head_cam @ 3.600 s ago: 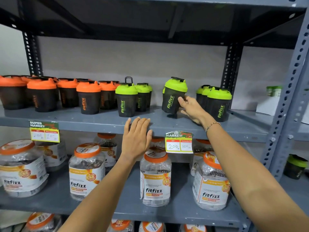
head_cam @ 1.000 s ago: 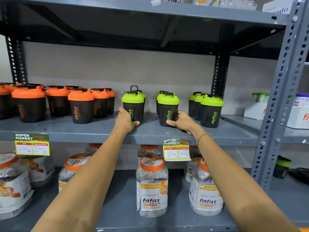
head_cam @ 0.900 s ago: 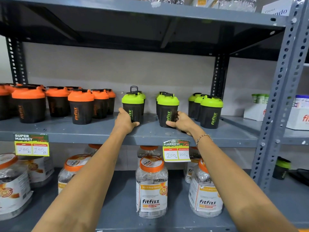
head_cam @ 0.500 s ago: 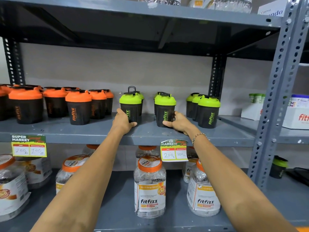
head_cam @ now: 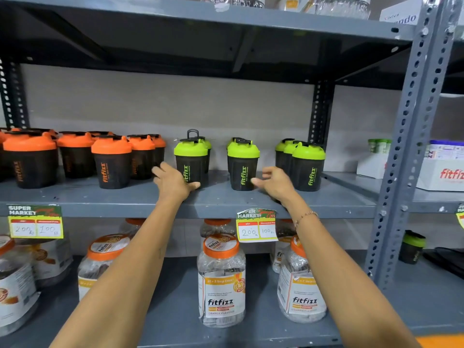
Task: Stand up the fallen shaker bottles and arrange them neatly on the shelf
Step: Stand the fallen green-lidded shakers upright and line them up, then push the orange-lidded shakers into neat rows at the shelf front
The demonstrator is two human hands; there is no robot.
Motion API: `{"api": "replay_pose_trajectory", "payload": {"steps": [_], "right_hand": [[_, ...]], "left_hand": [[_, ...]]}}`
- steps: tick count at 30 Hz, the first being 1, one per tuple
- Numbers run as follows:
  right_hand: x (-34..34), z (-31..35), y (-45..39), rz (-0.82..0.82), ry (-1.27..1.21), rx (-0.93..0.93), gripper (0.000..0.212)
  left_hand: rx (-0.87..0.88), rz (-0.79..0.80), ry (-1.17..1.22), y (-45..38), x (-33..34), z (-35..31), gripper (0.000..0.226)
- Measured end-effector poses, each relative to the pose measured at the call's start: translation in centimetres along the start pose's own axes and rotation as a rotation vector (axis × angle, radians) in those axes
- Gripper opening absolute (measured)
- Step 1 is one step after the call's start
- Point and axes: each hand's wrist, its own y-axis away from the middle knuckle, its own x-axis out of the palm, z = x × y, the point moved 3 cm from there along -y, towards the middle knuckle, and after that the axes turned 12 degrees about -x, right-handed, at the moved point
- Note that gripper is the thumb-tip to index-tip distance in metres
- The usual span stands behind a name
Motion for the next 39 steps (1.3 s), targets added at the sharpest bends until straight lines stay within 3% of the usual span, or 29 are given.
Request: {"api": "replay_pose_trajectory", "payload": {"steps": [2, 3, 5, 8, 10, 12, 16, 23, 30, 34, 36, 39], "right_hand": [[-3.2, -0.8, 1.7, -0.409, 0.065, -0.043, 0.037], [-4.8, -1.2, 2.5, -0.583, 0.081, -0.056, 0.038], [-7.3, -2.3, 3.1, -0.714, 0.154, -0.003, 0.057], [-9.1, -3.7, 1.7, -0.505, 0.23, 0.161, 0.091], [-9.4, -4.5, 0.7, -0.331, 0.181, 0.204, 0.101], [-9.4, -5.4, -0.1, -0.231, 0.134, 0.232, 0.105], [-9.3, -6.3, -0.9, -0.188, 0.09, 0.245, 0.106], [-9.2, -6.7, -0.9, -0.207, 0.15, 0.255, 0.089], [-9.3, -5.4, 0.0, -0.18, 0.175, 0.285, 0.094], [-8.9, -3.5, 2.7, -0.21, 0.314, 0.286, 0.093], [-7.7, -2.0, 4.3, -0.238, 0.393, 0.209, 0.074], [-4.1, 2.5, 5.6, -0.213, 0.358, -0.074, 0.028]], "left_hand": [[0.16, -0.301, 0.019, 1.2, -0.6, -1.0, 0.056], [0.279, -0.37, 0.06, 2.0, -0.6, -2.0, 0.042], [0.47, -0.248, 0.176, 3.2, 0.3, -4.5, 0.026], [0.495, 0.04, 0.148, 4.6, 3.4, -7.8, 0.046], [0.339, 0.147, 0.096, 5.1, 5.5, -8.8, 0.076], [0.162, 0.273, 0.108, 5.2, 7.0, -8.9, 0.091], [0.07, 0.366, 0.064, 4.8, 8.5, -8.3, 0.09], [0.113, 0.304, -0.042, 5.1, 9.0, -8.0, 0.074], [0.127, 0.294, -0.068, 5.4, 8.6, -8.0, 0.074], [0.152, 0.242, -0.122, 5.6, 7.7, -7.3, 0.072], [0.194, 0.132, -0.096, 5.9, 6.2, -6.6, 0.056], [0.348, -0.029, 0.034, 5.6, 2.6, -4.9, 0.023]]}}
